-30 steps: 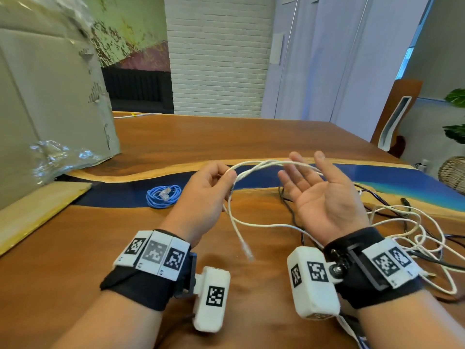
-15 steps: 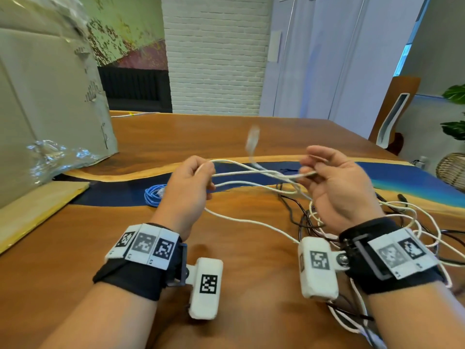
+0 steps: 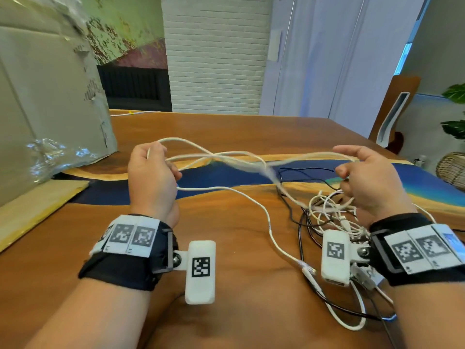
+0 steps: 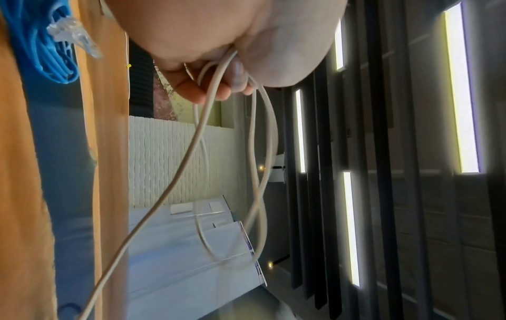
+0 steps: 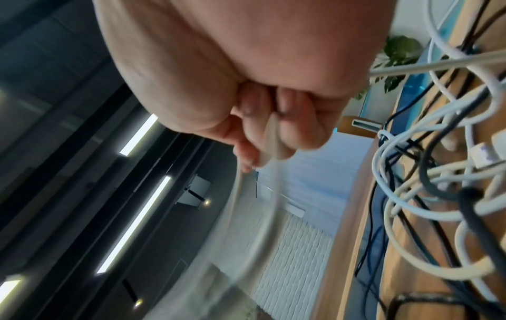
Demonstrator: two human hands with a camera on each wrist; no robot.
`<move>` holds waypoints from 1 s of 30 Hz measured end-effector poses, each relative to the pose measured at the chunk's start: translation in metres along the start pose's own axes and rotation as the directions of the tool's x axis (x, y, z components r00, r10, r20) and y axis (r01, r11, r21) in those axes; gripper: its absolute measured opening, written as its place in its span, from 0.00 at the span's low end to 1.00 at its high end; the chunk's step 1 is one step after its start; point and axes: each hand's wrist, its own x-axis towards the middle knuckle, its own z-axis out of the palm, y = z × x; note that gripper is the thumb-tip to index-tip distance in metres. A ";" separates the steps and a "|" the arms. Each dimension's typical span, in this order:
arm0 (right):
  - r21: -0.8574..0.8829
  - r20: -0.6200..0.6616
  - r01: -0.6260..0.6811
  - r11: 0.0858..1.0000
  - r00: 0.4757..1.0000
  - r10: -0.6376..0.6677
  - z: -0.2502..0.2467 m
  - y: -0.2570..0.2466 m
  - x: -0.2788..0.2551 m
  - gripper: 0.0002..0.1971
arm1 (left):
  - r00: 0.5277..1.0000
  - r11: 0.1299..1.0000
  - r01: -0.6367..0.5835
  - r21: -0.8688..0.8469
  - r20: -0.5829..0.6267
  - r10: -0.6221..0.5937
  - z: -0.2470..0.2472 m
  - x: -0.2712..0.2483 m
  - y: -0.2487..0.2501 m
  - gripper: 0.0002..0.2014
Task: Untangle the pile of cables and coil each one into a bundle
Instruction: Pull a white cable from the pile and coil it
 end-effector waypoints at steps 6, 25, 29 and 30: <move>0.021 -0.127 0.041 0.999 0.991 -0.038 -0.006 0.003 0.008 0.22 | 0.992 0.999 -0.023 0.033 0.123 0.019 0.003 -0.006 -0.001 0.10; -0.115 0.421 0.277 0.954 0.883 -0.206 0.056 0.016 -0.025 0.22 | 0.804 0.970 0.177 -0.167 0.593 -0.045 0.013 -0.034 0.007 0.12; 0.081 0.319 0.151 0.985 0.933 -0.169 0.058 0.018 -0.023 0.06 | 0.809 0.993 0.096 0.069 0.576 -0.118 0.012 -0.035 0.012 0.07; 0.128 0.312 0.129 0.983 0.936 -0.164 0.057 0.018 -0.022 0.05 | 0.801 0.988 0.079 0.133 0.581 -0.142 0.012 -0.035 0.014 0.10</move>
